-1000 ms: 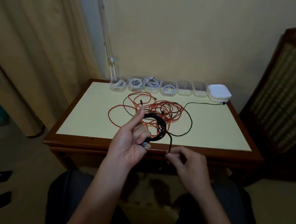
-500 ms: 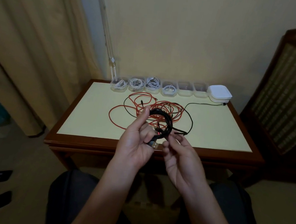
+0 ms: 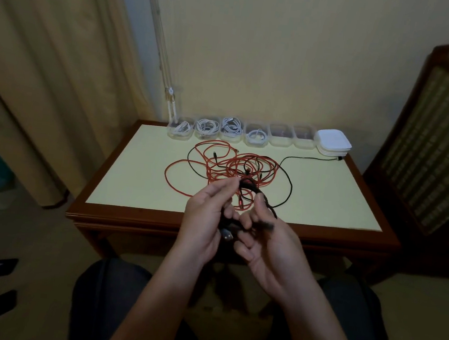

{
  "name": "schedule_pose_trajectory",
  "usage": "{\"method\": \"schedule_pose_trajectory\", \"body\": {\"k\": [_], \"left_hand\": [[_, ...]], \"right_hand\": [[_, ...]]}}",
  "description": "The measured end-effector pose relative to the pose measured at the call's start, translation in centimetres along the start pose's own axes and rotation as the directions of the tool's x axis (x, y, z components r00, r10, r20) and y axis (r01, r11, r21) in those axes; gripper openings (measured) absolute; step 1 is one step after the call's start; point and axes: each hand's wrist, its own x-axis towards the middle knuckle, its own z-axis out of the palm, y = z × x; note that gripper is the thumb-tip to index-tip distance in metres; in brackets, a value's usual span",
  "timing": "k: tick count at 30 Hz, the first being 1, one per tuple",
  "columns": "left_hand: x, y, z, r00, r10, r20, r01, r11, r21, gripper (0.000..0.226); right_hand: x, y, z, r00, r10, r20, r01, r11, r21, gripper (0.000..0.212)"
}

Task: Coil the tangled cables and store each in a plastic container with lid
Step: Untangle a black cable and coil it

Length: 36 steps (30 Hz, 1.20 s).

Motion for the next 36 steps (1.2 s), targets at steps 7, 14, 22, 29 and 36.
{"method": "schedule_pose_trajectory", "body": {"k": [7, 14, 22, 29, 36], "left_hand": [[0.1, 0.4, -0.9, 0.966, -0.126, 0.228, 0.083, 0.978, 0.191, 0.033], [0.2, -0.2, -0.8, 0.990, 0.068, 0.125, -0.090, 0.979, 0.182, 0.027], [0.7, 0.8, -2.0, 0.987, 0.161, -0.025, -0.157, 0.981, 0.113, 0.026], [1.4, 2.3, -2.9, 0.992, 0.098, -0.080, -0.105, 0.991, -0.087, 0.024], [1.5, 2.6, -1.9, 0.990, -0.043, -0.134, -0.007, 0.936, -0.353, 0.020]], "right_hand": [[-0.2, -1.2, -2.2, 1.000, 0.009, -0.030, -0.019, 0.930, -0.367, 0.022], [-0.4, -1.6, -2.2, 0.987, -0.126, -0.101, 0.058, 0.860, -0.507, 0.042], [-0.7, -2.4, -3.7, 0.977, -0.205, 0.053, 0.128, 0.375, -0.918, 0.012], [-0.3, -4.3, -5.4, 0.893, -0.391, 0.223, 0.257, 0.038, -0.966, 0.019], [-0.4, -4.0, -5.3, 0.853, -0.458, 0.249, 0.289, 0.019, -0.957, 0.013]]}}
